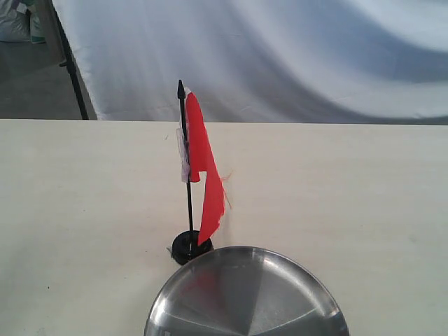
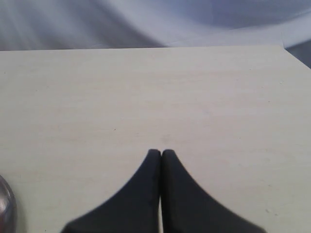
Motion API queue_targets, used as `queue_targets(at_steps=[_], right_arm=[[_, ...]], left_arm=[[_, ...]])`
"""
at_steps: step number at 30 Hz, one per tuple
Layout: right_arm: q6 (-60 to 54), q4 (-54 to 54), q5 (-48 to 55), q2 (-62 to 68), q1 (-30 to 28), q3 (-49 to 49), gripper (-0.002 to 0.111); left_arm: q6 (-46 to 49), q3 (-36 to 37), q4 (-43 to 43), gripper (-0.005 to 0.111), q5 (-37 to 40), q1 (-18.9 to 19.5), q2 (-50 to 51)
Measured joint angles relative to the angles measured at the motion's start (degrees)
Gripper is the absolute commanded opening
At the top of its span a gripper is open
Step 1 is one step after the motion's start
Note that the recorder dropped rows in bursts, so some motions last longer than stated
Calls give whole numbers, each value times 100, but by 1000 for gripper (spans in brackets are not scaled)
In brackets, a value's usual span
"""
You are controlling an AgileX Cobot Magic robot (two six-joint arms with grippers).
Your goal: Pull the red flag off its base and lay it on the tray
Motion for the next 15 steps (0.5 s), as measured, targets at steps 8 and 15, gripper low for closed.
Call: queue_targets(at_steps=[8,15], right_arm=[[0,0,0,0,0,0,0],[0,0,0,0,0,0,0]], left_arm=[[0,0,0,0,-368,0,0],[-497,0,0,0,-732,0,0]])
